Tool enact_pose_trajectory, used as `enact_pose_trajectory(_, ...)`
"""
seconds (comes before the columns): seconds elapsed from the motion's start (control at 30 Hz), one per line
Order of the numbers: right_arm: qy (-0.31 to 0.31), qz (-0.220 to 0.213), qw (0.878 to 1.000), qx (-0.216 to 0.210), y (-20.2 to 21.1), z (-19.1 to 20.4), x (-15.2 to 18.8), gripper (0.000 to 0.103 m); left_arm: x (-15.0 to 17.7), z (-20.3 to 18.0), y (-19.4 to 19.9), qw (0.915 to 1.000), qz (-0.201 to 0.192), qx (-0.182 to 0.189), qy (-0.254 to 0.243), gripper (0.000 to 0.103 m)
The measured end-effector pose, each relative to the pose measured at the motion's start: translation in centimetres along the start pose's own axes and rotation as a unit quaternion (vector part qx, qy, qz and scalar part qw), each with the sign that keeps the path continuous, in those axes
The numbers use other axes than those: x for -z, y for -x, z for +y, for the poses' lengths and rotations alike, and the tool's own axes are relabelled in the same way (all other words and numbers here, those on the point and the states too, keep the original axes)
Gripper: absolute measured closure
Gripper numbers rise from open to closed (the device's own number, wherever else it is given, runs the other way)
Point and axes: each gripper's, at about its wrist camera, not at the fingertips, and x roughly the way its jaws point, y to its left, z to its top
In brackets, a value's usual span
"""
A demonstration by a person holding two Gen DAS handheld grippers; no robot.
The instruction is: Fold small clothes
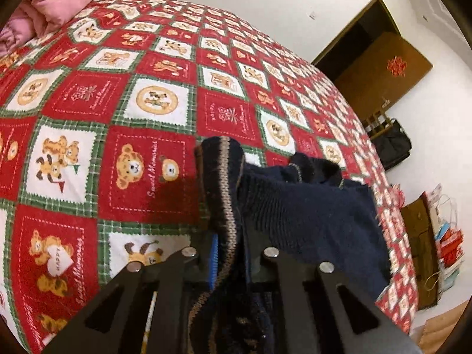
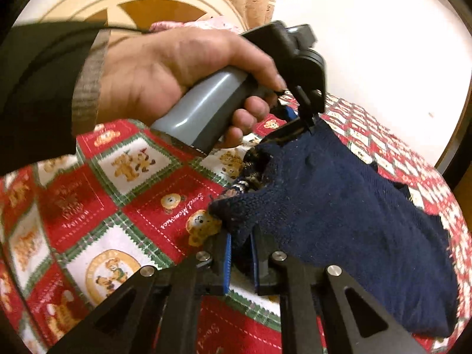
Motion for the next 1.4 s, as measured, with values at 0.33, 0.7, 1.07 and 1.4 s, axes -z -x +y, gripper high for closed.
enact_pose_trajectory(0.33,-0.076,-0.015,0.997,-0.022,2.3,-5.2,-0.4,0.093,-0.4,-1.7,1.5,0.9993,-0.021,0.022,0.021,0.09)
enact_pose_trajectory(0.7,-0.115,-0.033,0.993,-0.006,4.7,-8.7,0.4,0.094,-0.8,-4.2,2.0,0.9988,-0.04,0.021,0.02,0.09)
enact_pose_trajectory(1.07,-0.175,-0.051,0.983,0.02,7.8,-15.6,2.1,0.094,-1.5,-10.0,1.9,0.9968,-0.066,0.046,0.003,0.09)
enact_pose_trajectory(1.4,-0.225,-0.047,0.972,0.043,9.8,-21.8,5.7,0.094,-1.7,-17.4,-1.9,0.9965,-0.05,0.06,-0.03,0.09)
